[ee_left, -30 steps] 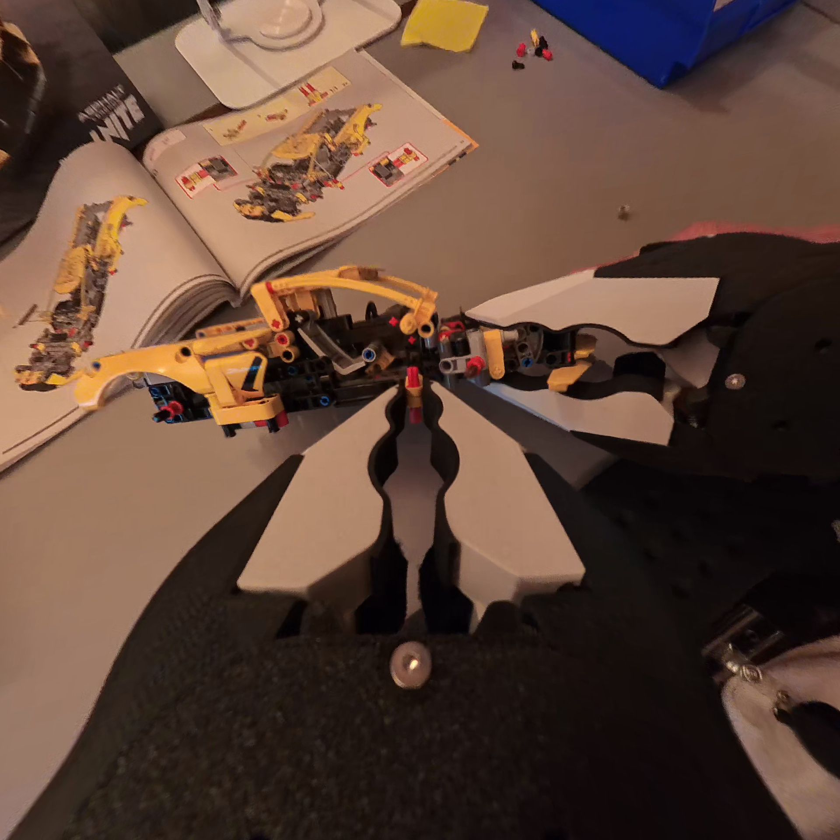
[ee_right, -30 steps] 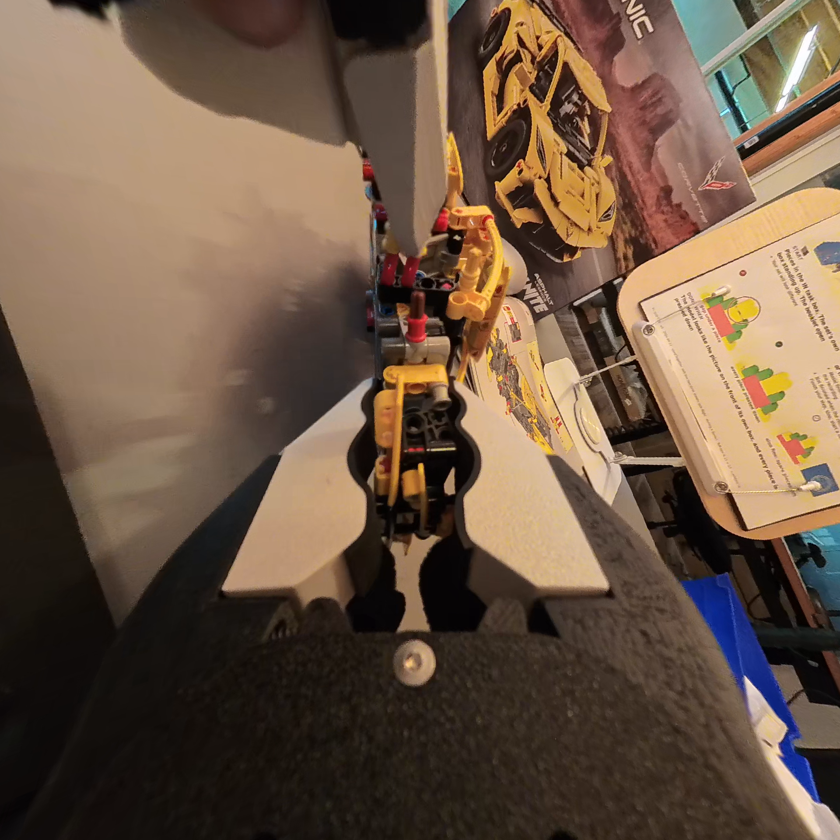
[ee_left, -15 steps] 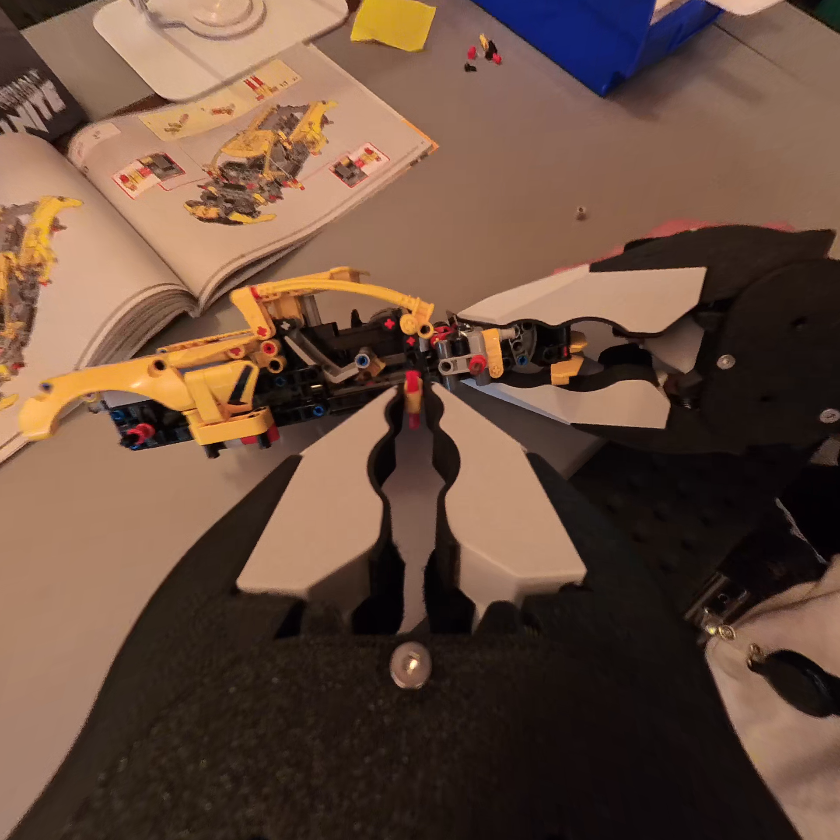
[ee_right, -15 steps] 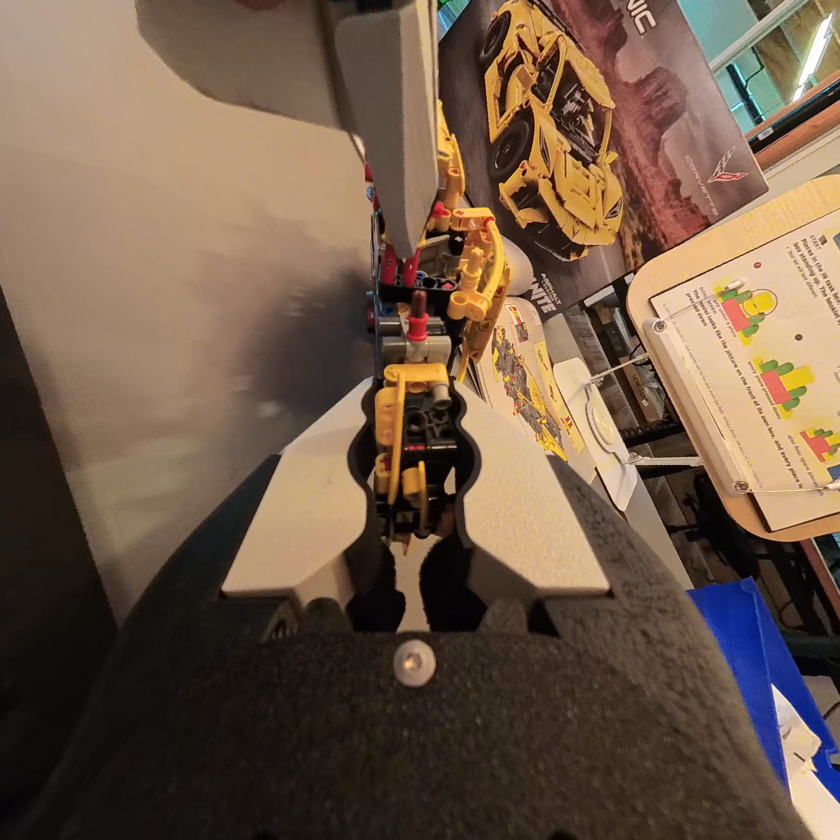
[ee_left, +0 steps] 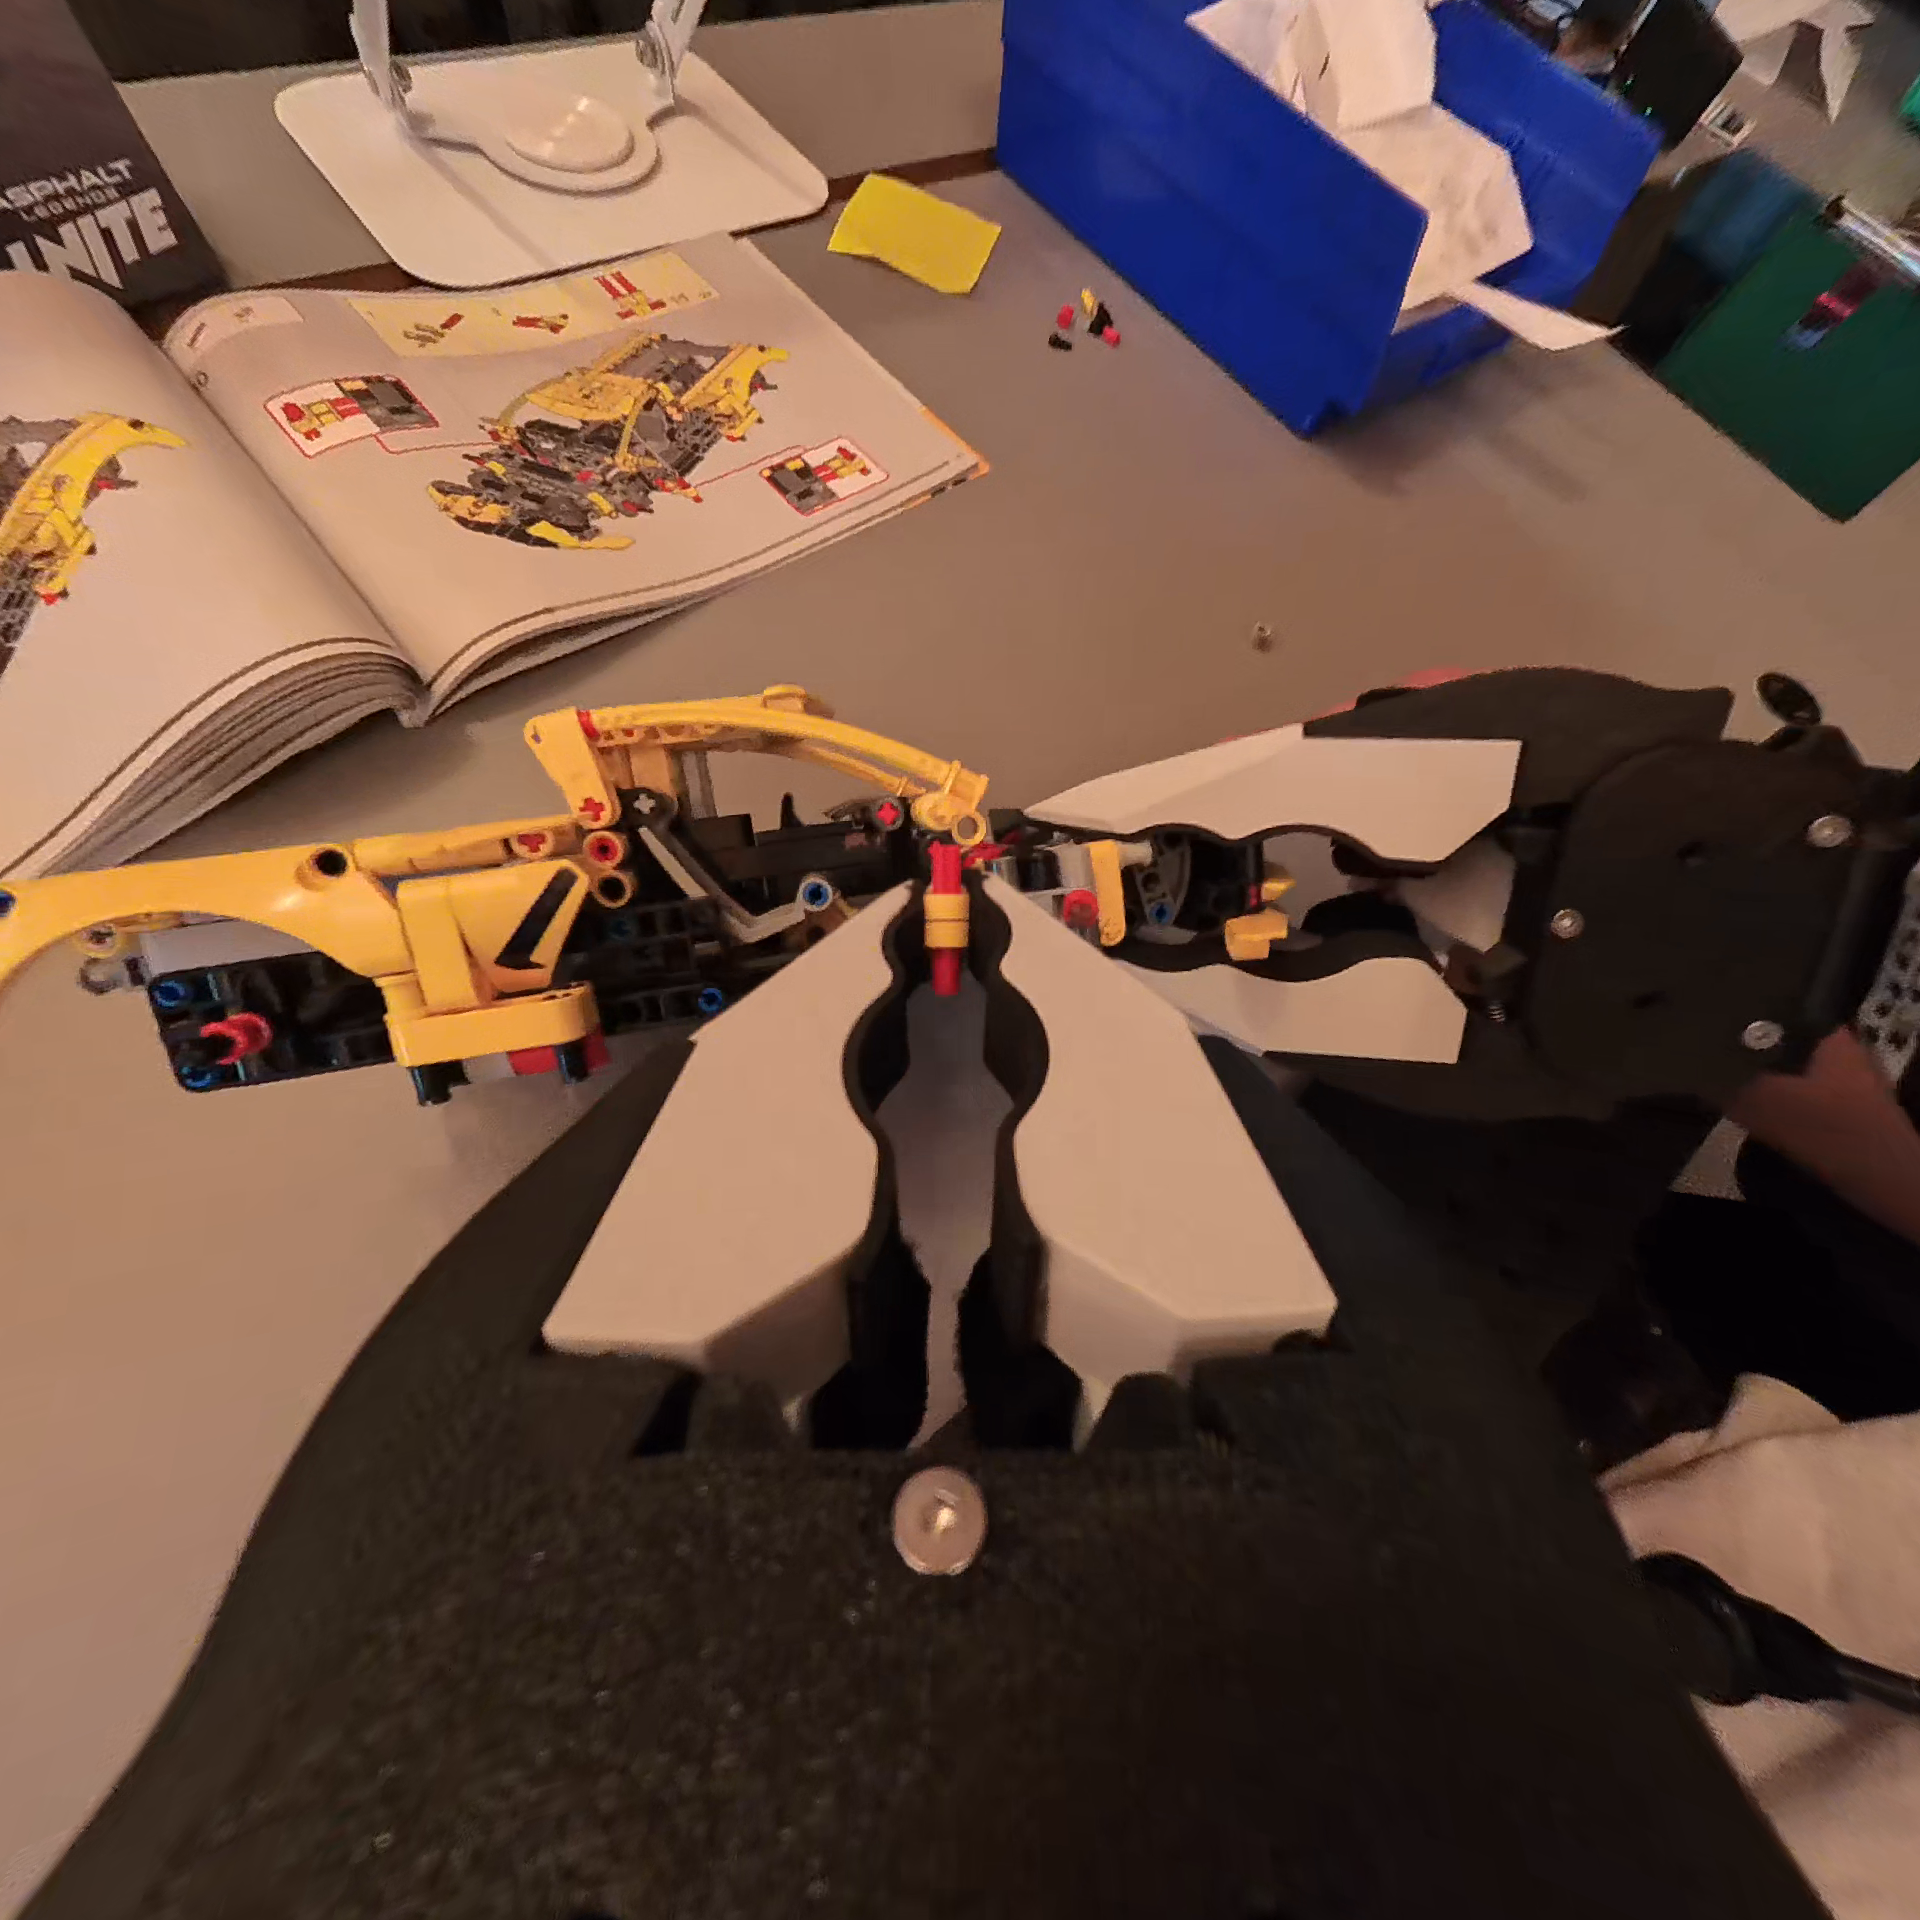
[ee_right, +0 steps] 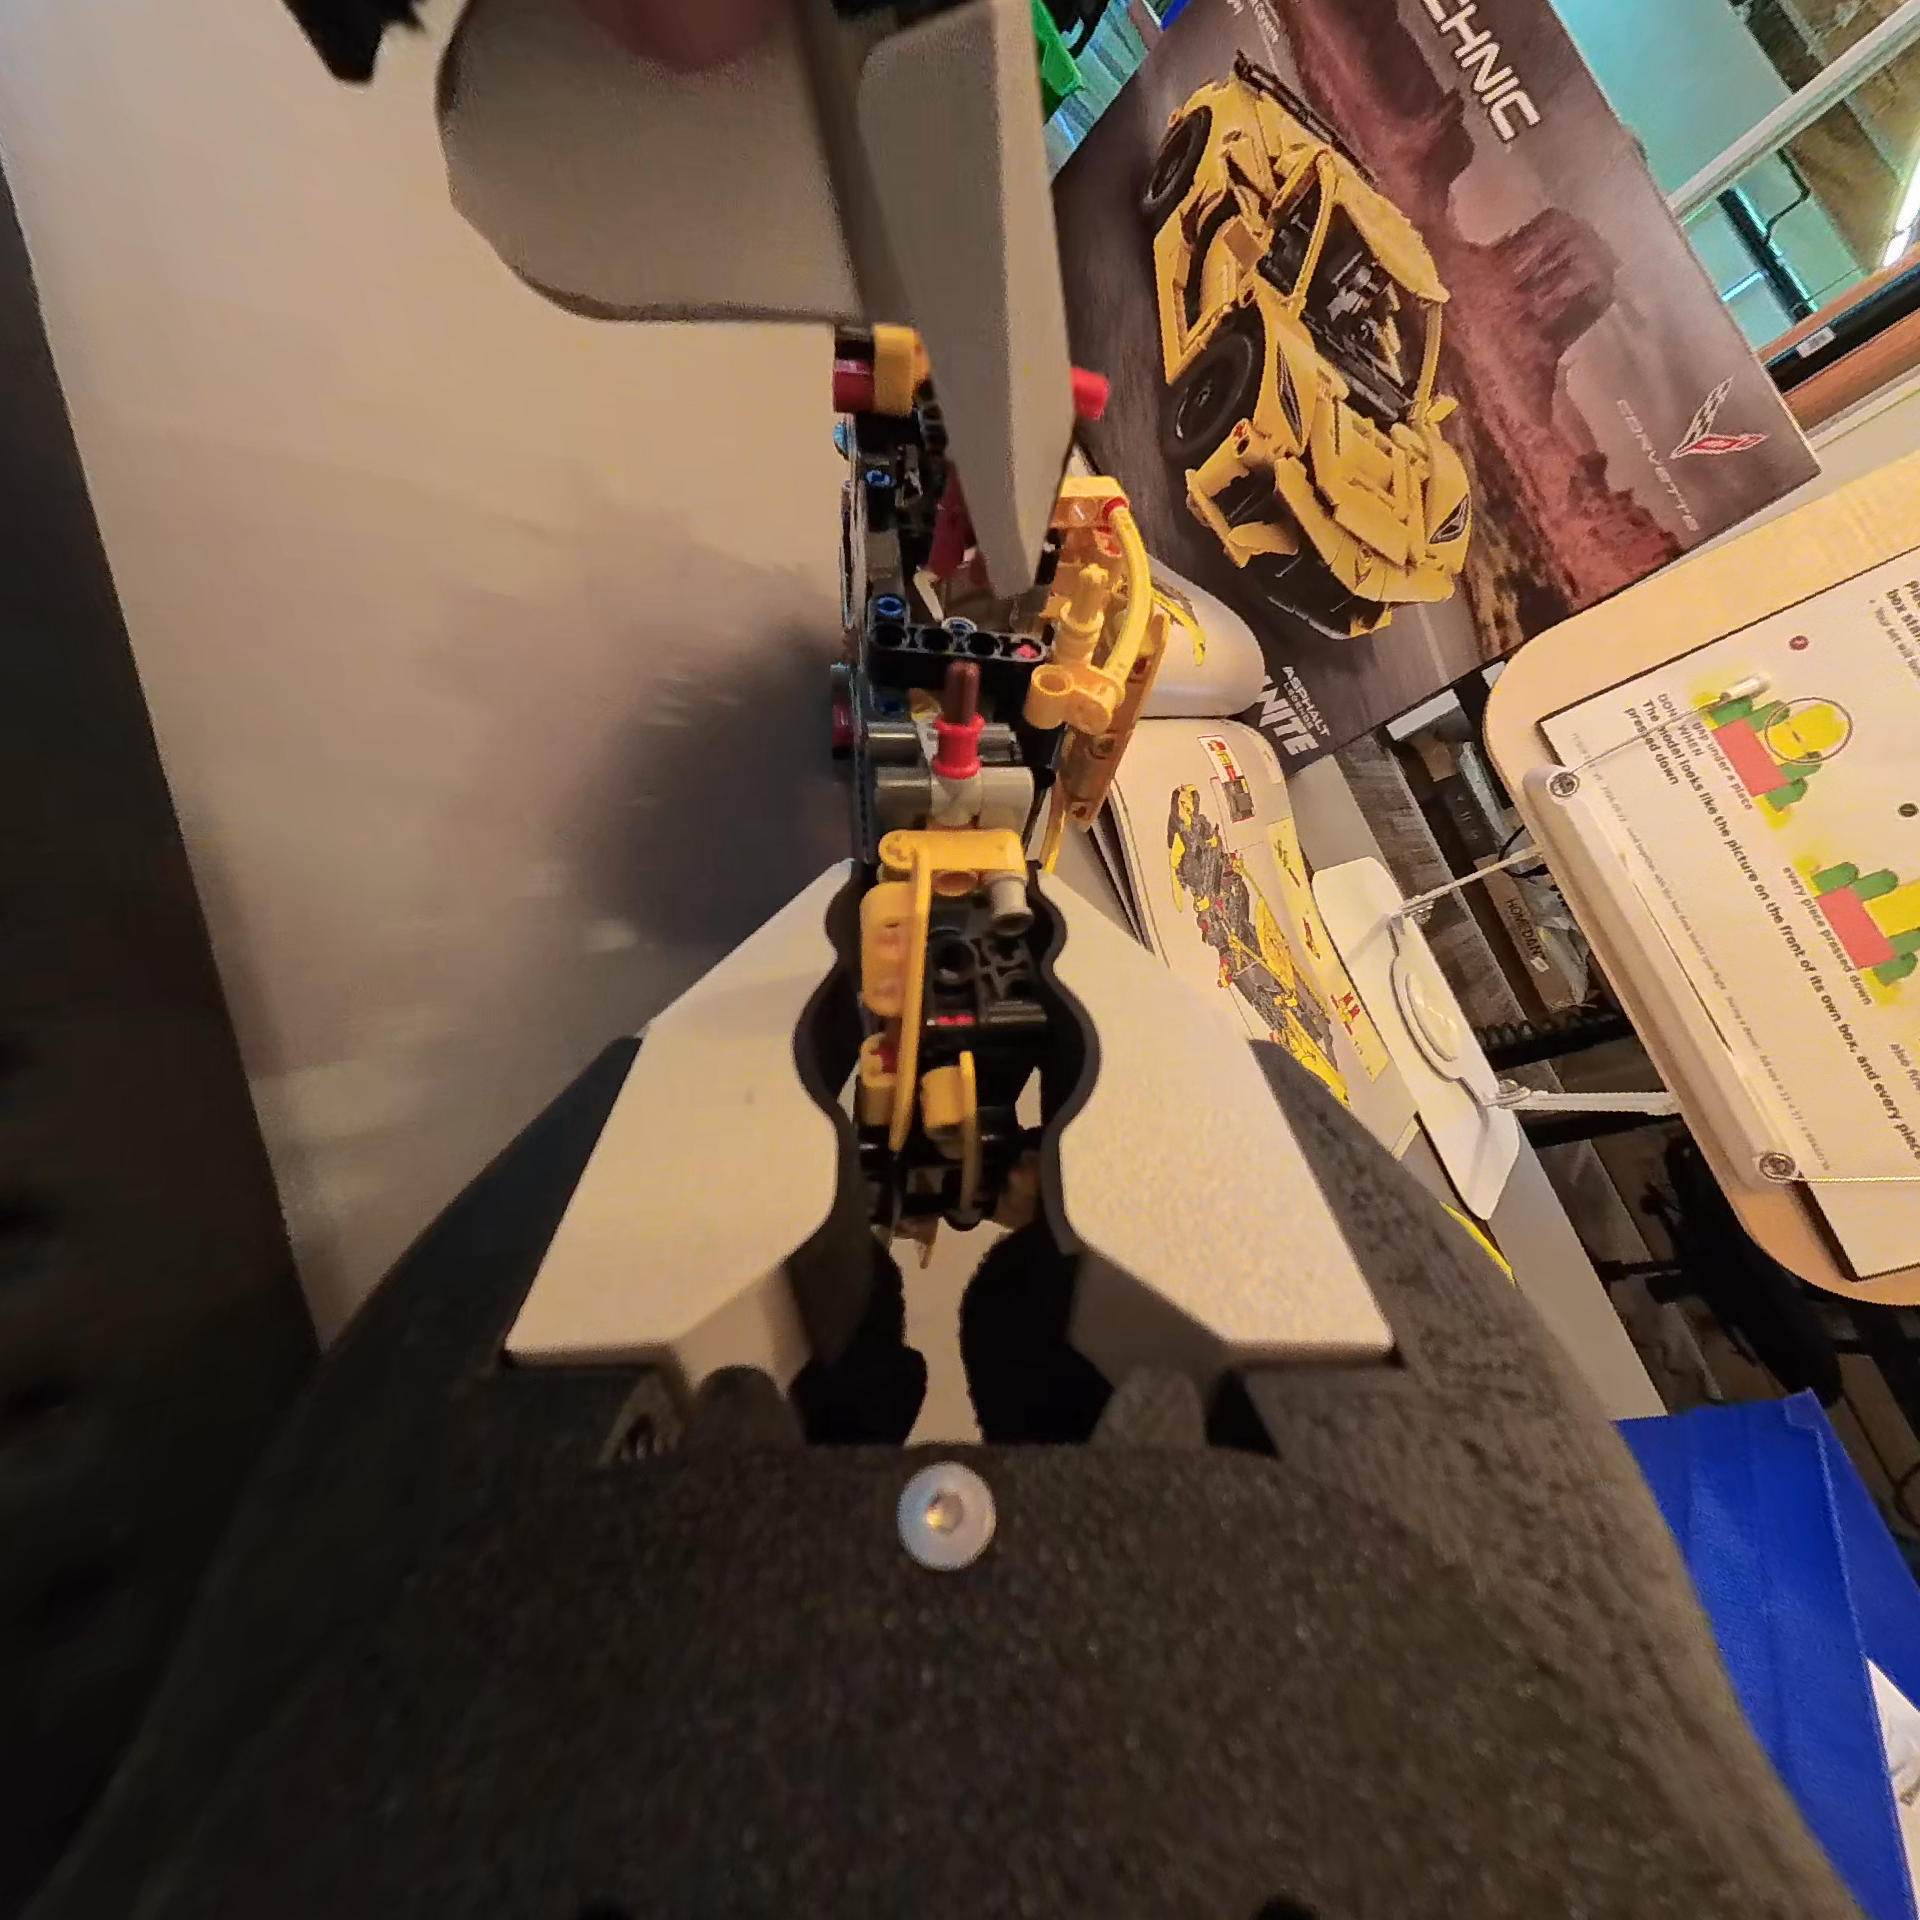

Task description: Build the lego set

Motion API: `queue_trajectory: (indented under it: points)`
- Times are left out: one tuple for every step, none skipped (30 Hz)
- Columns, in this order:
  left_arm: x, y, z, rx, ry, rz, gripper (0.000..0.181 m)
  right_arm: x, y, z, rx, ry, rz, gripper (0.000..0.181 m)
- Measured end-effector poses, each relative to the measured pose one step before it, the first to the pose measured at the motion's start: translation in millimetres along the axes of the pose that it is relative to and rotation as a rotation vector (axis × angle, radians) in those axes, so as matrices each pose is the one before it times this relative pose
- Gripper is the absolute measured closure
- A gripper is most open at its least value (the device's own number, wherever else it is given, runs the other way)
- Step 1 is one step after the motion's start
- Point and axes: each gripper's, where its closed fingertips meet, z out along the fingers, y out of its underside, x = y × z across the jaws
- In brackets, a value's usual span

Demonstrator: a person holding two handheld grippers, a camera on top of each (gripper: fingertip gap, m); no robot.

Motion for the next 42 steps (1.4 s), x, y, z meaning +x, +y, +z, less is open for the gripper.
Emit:
queue_trajectory:
  points:
    - [-0.76, 2.29, 0.64, -0.0029, -0.0018, -0.0004, 0.175, -0.16, -0.09, -0.03, 0.0002, 0.0007, -0.0021, 0.155]
    - [-0.84, 2.44, 1.16, -0.0028, -0.0041, 0.0054, 0.175, -0.03, -0.08, -0.06, 0.0001, 0.0003, -0.0005, 0.155]
    - [0.66, 1.60, 1.23, 0.0027, 0.0056, 0.0011, 0.175, -0.03, 0.01, 0.00, -0.0001, -0.0002, 0.0001, 0.155]
    - [1.79, 0.86, 1.13, 0.0074, 0.0127, -0.0085, 0.175, -0.08, -0.13, -0.13, 0.0000, 0.0003, -0.0014, 0.155]
    - [1.55, 0.56, 1.18, 0.0081, 0.0112, -0.0120, 0.175, -0.15, -0.16, -0.06, 0.0002, 0.0005, -0.0017, 0.155]
    - [0.95, 1.77, 1.66, 0.0008, 0.0069, -0.0063, 0.174, -0.13, -0.05, -0.03, -0.0007, 0.0005, -0.0013, 0.155]
    - [-0.25, 0.65, 1.02, 0.0075, -0.0041, -0.0003, 0.175, -0.07, 0.87, 0.20, -0.0050, 0.0018, -0.0019, 0.155]
    - [-2.01, -0.28, 0.12, 0.0106, -0.0199, 0.0096, 0.175, 0.26, 0.01, -0.18, 0.0022, 0.0001, 0.0008, 0.155]
    - [-1.63, 0.43, 0.06, 0.0036, -0.0212, 0.0227, 0.175, 0.16, 0.25, 0.04, -0.0013, -0.0025, 0.0058, 0.155]
    - [-0.26, 0.33, 0.18, 0.0031, -0.0129, 0.0199, 0.175, -0.03, 0.02, 0.06, 0.0014, -0.0015, 0.0025, 0.155]
    - [0.14, -0.05, 0.07, 0.0051, -0.0064, 0.0090, 0.175, -0.02, -0.07, 0.01, 0.0005, 0.0002, -0.0018, 0.155]
    - [0.15, -0.10, 0.24, 0.0062, -0.0006, 0.0030, 0.175, -0.02, 0.13, 0.02, -0.0009, 0.0000, 0.0009, 0.155]
    - [0.17, -0.04, 0.14, 0.0046, 0.0051, -0.0024, 0.175, -0.02, 0.21, 0.02, 0.0000, -0.0009, 0.0018, 0.155]
    - [0.05, 0.00, 0.02, 0.0008, 0.0091, -0.0071, 0.175, 0.06, 0.13, 0.00, 0.0006, -0.0015, 0.0014, 0.155]
    - [-0.04, 0.29, -0.02, -0.0036, 0.0097, -0.0066, 0.174, -0.07, 0.16, -0.09, -0.0006, -0.0001, -0.0007, 0.155]
    - [-0.05, 0.30, -0.23, -0.0064, 0.0076, -0.0023, 0.174, -0.15, -0.24, 0.01, 0.0007, -0.0001, -0.0006, 0.154]
    - [0.04, 0.21, -0.07, -0.0070, 0.0039, 0.0051, 0.174, -0.26, -0.16, 0.00, -0.0010, 0.0006, -0.0012, 0.154]
    - [-0.08, 0.44, -0.20, -0.0098, -0.0027, 0.0137, 0.175, -0.03, -0.06, 0.00, 0.0004, 0.0002, -0.0016, 0.154]
    - [-0.56, 0.18, -1.40, -0.0109, -0.0107, 0.0156, 0.175, -0.01, -0.09, -0.01, 0.0033, -0.0010, -0.0003, 0.154]
    - [-0.57, -0.54, -3.16, -0.0042, -0.0103, 0.0180, 0.175, 0.37, 0.77, 0.07, -0.0010, -0.0006, 0.0041, 0.154]
    - [-0.69, 0.40, -4.68, -0.0062, -0.0042, 0.0201, 0.175, 0.49, 0.89, 0.10, 0.0006, -0.0033, 0.0109, 0.155]
    - [-2.33, 4.27, -4.92, -0.0268, -0.0014, 0.0156, 0.175, 0.60, 0.68, 0.15, 0.0004, -0.0044, 0.0110, 0.154]
    - [-1.97, 10.63, -3.18, -0.0607, 0.0131, 0.0137, 0.175, 0.46, 0.39, 0.09, 0.0000, -0.0023, 0.0073, 0.154]
    - [0.03, 18.91, 0.46, -0.1061, 0.0330, 0.0161, 0.175, 0.01, -0.12, 0.03, -0.0002, -0.0009, 0.0030, 0.155]
    - [-3.15, 21.46, 4.03, -0.1204, 0.0129, 0.0216, 0.175, -0.37, -0.57, 0.11, 0.0001, 0.0005, -0.0017, 0.154]
    - [-7.33, 16.91, 6.31, -0.0886, -0.0216, 0.0242, 0.175, -0.49, -0.52, 0.01, -0.0002, 0.0017, -0.0050, 0.155]
    - [-1.96, 14.10, 7.52, -0.0748, 0.0053, 0.0199, 0.175, -0.35, -0.31, 0.15, 0.0002, 0.0019, -0.0058, 0.155]
    - [5.23, 11.89, 7.39, -0.0732, 0.0459, 0.0168, 0.174, -0.30, -0.15, -0.04, 0.0007, 0.0011, -0.0041, 0.155]
    - [4.39, 7.08, 6.42, -0.0496, 0.0365, 0.0148, 0.174, -0.04, 0.16, -0.01, 0.0004, 0.0003, -0.0004, 0.155]
    - [1.14, 3.60, 5.04, -0.0306, 0.0126, 0.0118, 0.174, 0.16, 0.41, -0.05, 0.0001, -0.0006, 0.0026, 0.155]
    - [0.16, 1.26, 3.41, -0.0185, 0.0047, 0.0107, 0.174, 0.24, 0.27, -0.03, 0.0005, -0.0013, 0.0034, 0.154]
    - [0.90, -0.22, 2.13, -0.0074, 0.0084, 0.0115, 0.174, 0.16, 0.33, 0.16, 0.0005, -0.0011, 0.0029, 0.155]
    - [0.92, -1.19, 1.29, 0.0008, 0.0056, 0.0112, 0.174, 0.14, 0.22, -0.04, 0.0004, -0.0007, 0.0026, 0.155]
    - [-0.48, -1.60, 0.87, 0.0059, -0.0045, 0.0087, 0.174, 0.02, 0.18, 0.03, 0.0002, -0.0007, 0.0018, 0.155]
    - [-0.57, -0.74, 0.83, 0.0027, -0.0068, 0.0069, 0.174, -0.01, 0.05, 0.05, 0.0002, 0.0003, -0.0002, 0.155]
    - [-0.17, 0.46, 0.97, -0.0013, -0.0052, 0.0070, 0.174, 0.06, -0.10, 0.06, 0.0001, -0.0003, 0.0002, 0.155]
    - [0.20, 0.70, 0.99, -0.0013, -0.0041, 0.0062, 0.174, -0.02, 0.06, -0.02, 0.0001, -0.0003, 0.0006, 0.155]
    - [-0.15, 0.49, 0.66, 0.0014, -0.0058, 0.0033, 0.174, 0.05, 0.04, 0.08, 0.0002, -0.0001, 0.0007, 0.155]
    - [-0.21, 0.25, 0.25, 0.0049, -0.0059, 0.0004, 0.174, 0.00, 0.04, 0.01, 0.0001, -0.0008, 0.0016, 0.155]
    - [0.22, 0.30, -0.12, 0.0043, -0.0021, -0.0009, 0.174, 0.05, 0.06, 0.01, 0.0001, -0.0006, 0.0015, 0.155]
    - [0.27, 0.77, -0.25, 0.0021, 0.0001, -0.0019, 0.174, 0.09, 0.07, 0.08, -0.0001, -0.0006, 0.0016, 0.155]
    - [-0.10, 0.67, -0.35, 0.0010, -0.0015, -0.0022, 0.173, 0.05, 0.05, 0.01, 0.0001, -0.0006, 0.0014, 0.155]
